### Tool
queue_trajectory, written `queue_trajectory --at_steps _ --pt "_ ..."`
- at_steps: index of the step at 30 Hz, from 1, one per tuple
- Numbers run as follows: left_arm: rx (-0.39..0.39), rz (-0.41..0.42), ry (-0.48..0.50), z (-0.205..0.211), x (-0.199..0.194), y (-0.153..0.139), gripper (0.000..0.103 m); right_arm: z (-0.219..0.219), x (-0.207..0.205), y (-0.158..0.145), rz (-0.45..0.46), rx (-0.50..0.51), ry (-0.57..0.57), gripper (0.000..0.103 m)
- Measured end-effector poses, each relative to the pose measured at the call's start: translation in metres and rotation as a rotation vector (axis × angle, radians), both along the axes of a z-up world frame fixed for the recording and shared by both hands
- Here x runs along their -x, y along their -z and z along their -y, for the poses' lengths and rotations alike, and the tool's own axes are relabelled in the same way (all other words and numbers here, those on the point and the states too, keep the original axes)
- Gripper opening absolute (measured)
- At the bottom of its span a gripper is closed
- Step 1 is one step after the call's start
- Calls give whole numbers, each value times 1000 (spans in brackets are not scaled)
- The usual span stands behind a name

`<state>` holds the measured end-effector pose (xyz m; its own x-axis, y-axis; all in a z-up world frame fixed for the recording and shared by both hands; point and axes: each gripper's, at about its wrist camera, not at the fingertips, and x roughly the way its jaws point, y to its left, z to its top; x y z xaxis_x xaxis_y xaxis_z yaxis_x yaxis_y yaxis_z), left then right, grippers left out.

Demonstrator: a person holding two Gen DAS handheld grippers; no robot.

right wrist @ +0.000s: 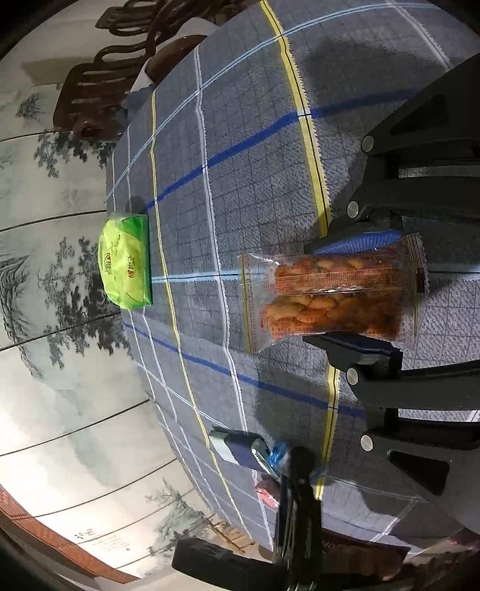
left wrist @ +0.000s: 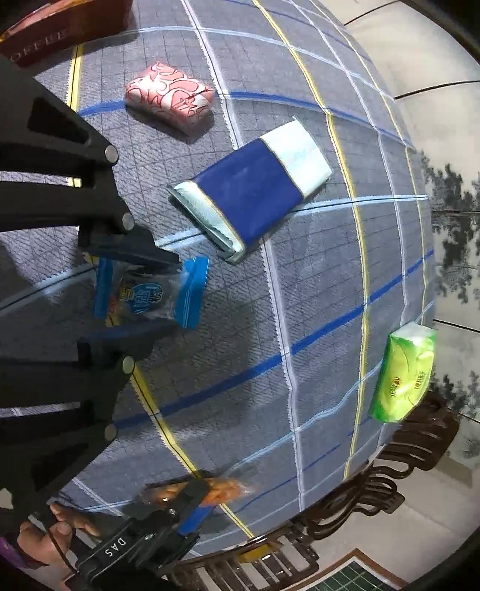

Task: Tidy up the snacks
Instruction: 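Grasp the blue wrapped candy with the left tool while the right tool holds the pastry bag, then carry the blue candy over the gold tin and open the left tool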

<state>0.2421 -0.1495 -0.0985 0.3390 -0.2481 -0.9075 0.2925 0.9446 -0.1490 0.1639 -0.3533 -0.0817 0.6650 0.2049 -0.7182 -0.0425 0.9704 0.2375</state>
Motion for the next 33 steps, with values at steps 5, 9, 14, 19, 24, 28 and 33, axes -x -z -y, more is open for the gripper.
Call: queue_trajectory --at_steps 5,9,14,19,24,28,33 --pt "57 24 9 -13 39 -18 21 0 -2 2 -16 1 5 40" --pt "104 45 -7 -34 86 -37 21 0 -5 4 -30 11 9 40" --pt "149 41 -51 -73 137 -53 21 -3 -6 5 -40 32 14 41" --pt "155 88 -114 -123 173 -75 22 -4 -6 5 -43 49 16 40" --pt "137 134 -208 -179 193 -91 22 -6 -6 5 -44 62 16 41" --pt "106 163 -286 -225 199 -93 22 -7 -6 5 -44 69 16 41" --pt "67 160 -345 -262 196 -75 22 -7 -6 6 -45 75 16 41"
